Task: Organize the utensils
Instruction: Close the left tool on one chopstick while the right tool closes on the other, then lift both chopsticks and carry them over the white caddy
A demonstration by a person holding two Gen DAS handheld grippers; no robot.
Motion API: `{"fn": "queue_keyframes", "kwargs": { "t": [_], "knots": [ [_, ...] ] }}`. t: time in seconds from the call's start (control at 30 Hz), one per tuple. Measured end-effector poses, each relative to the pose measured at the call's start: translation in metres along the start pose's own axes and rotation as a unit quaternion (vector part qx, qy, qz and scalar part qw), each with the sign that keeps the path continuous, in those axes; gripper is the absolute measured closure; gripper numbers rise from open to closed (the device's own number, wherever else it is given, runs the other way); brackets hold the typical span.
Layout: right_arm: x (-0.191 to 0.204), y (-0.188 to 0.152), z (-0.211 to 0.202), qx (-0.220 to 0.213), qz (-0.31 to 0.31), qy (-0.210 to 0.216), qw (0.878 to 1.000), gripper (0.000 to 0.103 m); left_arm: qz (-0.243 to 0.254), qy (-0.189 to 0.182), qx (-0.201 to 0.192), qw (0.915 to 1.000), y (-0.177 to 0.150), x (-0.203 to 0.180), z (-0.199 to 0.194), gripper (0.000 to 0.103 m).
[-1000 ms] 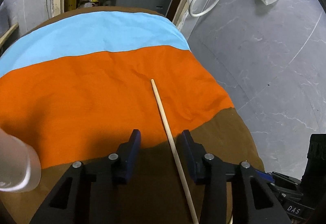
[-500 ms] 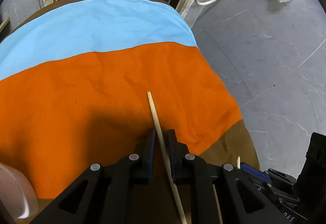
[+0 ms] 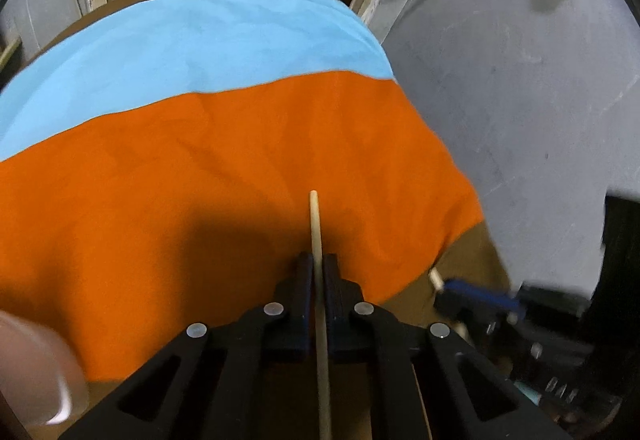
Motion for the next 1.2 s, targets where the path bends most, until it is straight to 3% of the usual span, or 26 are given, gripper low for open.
{"fn": "queue_keyframes", "kwargs": {
  "t": [0.27,0.4,0.5,0.63,0.77,1.0,1.2],
  "knots": [
    [0.010,0.003,-0.003,0.021,-0.043,-0.049,0.998,0.096,0.003,0.006,0.015,0.9999,-0.009,0.006,-0.008,0.097],
    [0.009,0.004,-0.006,0.018,-0.041,-0.052,0.998,0.097,0.001,0.022,0.006,0.9997,-0.011,0.002,-0.009,0.098],
    [0.005,0.005,-0.012,-0.003,-0.013,-0.030,0.999,0.099,-0.007,0.016,-0.008,0.9998,-0.015,0.002,-0.014,0.098],
    [0.011,0.003,-0.040,-0.083,0.013,0.016,0.996,0.099,-0.012,0.005,-0.062,0.9980,-0.023,0.001,-0.041,0.098],
    [0.021,0.000,-0.063,-0.141,0.018,0.037,0.989,0.099,-0.018,-0.006,-0.137,0.9904,-0.033,0.001,-0.081,0.098],
    [0.071,0.000,-0.087,-0.222,-0.009,0.084,0.971,0.099,-0.029,0.004,-0.255,0.9664,-0.049,0.012,-0.150,0.098],
    [0.115,0.013,-0.106,-0.276,-0.032,0.114,0.954,0.099,-0.038,0.026,-0.301,0.9524,-0.055,0.039,-0.187,0.098]
  ]
}}
Point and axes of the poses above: each gripper's, at about its wrist camera, not at the fingertips, and z roughly the way its jaws point, x to its left, y to its top, the point moved 5 cm from there along z, roughly the way its jaws point
